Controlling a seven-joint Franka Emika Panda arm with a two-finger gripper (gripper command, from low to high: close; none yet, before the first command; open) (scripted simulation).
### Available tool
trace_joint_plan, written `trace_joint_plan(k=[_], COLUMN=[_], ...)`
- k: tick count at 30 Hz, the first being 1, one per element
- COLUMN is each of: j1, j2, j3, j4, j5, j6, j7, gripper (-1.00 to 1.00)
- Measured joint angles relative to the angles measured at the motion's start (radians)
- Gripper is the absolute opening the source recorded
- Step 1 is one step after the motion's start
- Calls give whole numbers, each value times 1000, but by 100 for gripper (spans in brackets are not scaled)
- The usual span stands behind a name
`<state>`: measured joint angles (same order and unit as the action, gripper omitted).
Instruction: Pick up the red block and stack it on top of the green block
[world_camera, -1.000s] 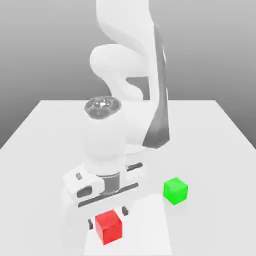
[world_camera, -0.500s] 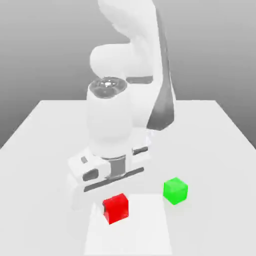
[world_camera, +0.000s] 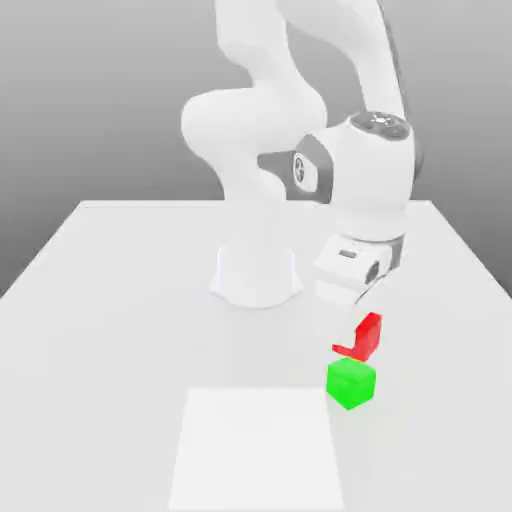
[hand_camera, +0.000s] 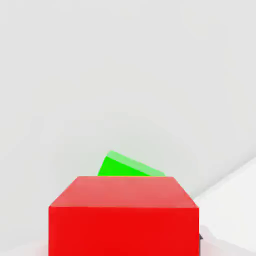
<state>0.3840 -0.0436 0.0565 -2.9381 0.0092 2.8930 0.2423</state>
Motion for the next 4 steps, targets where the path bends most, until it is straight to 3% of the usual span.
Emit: trace_joint_plan(k=[1,4], j1=[4,2], j2=[34,34], j3=[-5,-6], j4=[1,1], j5=[-7,-7], j6=[33,33], j7=[4,4], gripper=[100,100])
